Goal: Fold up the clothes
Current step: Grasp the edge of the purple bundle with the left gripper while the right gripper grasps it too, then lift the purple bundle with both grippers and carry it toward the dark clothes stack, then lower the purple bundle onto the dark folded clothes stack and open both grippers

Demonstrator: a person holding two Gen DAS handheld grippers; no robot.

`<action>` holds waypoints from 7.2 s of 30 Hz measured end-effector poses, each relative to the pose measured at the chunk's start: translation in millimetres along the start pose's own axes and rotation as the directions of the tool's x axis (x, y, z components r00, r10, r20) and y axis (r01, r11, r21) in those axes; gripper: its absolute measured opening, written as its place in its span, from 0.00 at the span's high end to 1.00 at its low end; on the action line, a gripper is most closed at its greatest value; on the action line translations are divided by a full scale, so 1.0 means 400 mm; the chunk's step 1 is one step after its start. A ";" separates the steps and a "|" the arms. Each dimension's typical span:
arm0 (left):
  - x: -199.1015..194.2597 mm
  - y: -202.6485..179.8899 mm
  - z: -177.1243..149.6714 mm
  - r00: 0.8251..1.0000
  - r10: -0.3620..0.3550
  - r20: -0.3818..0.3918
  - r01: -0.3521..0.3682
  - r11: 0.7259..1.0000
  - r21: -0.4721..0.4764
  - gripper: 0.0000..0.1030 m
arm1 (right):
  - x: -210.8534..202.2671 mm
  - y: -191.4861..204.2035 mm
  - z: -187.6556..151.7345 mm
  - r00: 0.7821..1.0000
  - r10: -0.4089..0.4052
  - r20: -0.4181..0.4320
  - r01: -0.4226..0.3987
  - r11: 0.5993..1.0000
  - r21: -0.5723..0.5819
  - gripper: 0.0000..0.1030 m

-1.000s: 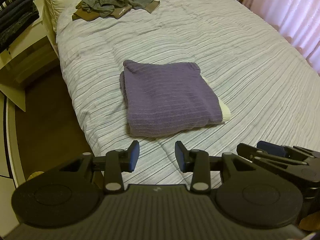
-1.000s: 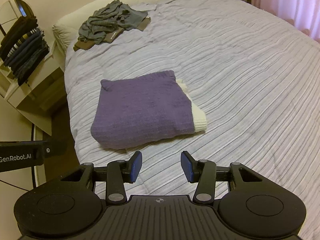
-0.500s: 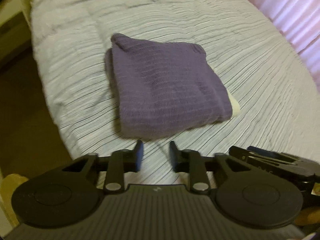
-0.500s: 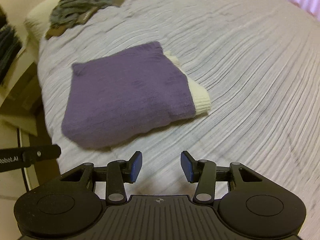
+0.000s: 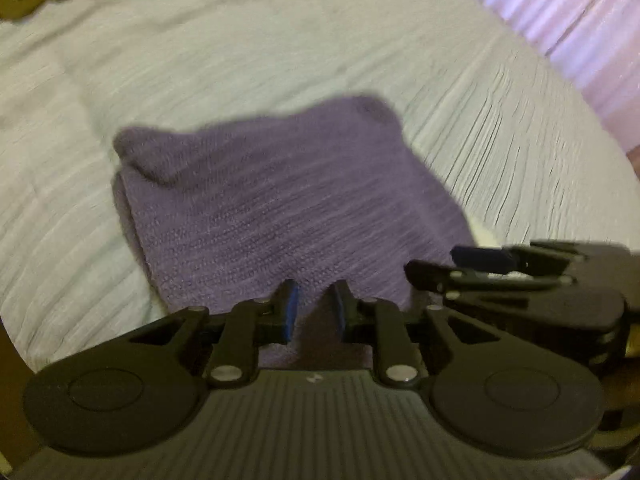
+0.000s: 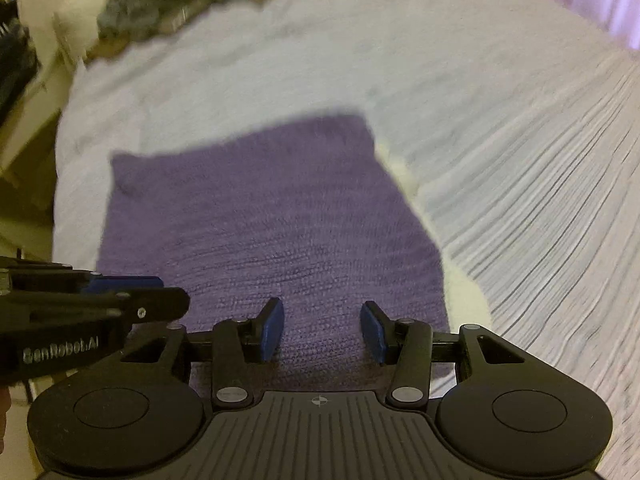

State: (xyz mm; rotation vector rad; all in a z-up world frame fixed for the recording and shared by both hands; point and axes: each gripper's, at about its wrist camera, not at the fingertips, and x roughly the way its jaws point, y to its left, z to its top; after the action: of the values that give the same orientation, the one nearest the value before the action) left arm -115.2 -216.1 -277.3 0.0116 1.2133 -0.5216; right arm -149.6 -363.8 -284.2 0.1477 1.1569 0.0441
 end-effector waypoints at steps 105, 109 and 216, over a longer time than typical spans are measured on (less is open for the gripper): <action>0.062 -0.025 0.129 0.687 -0.694 -0.216 0.693 0.715 -0.092 0.78 | -0.292 -0.376 -0.566 0.824 0.141 0.549 -0.566 0.266 0.781 0.66; 0.096 -0.262 0.081 0.580 -0.706 -0.406 0.778 0.628 0.018 0.78 | -0.415 -0.348 -0.777 0.799 -0.097 0.594 -0.579 0.144 0.803 0.66; 0.034 -1.564 -0.673 0.734 -0.520 -0.437 0.555 0.088 0.827 0.96 | -0.846 -0.673 -1.299 0.525 -0.843 -0.115 0.267 0.035 0.963 0.61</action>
State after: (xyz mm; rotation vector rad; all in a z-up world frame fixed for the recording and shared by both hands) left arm -594.1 -697.4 -222.1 0.6121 0.7111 -1.9176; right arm -771.9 -619.2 -218.7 0.6583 0.4322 -1.4734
